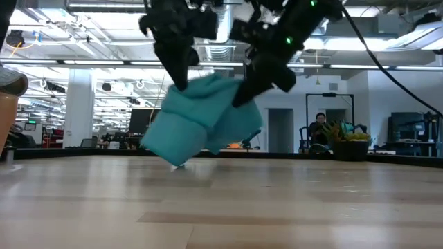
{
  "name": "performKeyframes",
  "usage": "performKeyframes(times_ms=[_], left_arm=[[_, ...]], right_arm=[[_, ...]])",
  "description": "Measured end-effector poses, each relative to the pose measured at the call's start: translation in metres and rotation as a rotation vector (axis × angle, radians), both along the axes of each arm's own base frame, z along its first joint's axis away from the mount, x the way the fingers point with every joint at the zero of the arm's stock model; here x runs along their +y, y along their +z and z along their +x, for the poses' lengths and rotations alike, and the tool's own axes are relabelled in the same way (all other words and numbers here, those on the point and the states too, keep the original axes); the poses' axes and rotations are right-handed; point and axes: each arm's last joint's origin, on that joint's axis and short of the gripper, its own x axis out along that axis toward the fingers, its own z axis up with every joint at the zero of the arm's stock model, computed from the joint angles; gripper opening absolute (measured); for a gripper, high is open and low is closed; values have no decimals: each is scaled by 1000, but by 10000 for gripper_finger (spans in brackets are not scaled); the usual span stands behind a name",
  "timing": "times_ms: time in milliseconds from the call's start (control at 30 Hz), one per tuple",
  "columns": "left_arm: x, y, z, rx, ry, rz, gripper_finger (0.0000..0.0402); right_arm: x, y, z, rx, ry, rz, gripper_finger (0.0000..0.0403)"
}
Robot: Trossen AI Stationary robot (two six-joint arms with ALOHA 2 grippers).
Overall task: Fold microfiber towels
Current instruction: Put the folded blue towel into the orange bin
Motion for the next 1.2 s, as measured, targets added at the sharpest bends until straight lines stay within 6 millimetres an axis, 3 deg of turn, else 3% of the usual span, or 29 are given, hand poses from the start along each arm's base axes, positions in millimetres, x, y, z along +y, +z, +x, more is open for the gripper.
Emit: performKeyframes(times_ms=[300,467,567,700,833,1100,1200], left_arm=[[-30,40,-47,-3,113,45,0],[-51,39,-79,39,219,122,0],[-63,40,-98,26,254,116,0],[-79,44,-122,-19,320,135,0],[-92,42,-145,-25,387,152,0],[-120,31,-171,-12,411,175,0],[-129,33,-182,-23,417,188,0]], right_arm=[[15,40,18,-142,50,7,8],[26,45,38,-147,83,11,5],[36,50,61,-171,131,-15,5],[48,42,89,-87,176,-52,9],[56,57,112,-111,195,-74,9],[72,79,140,-167,253,-103,8],[81,78,149,-175,267,-105,8]])
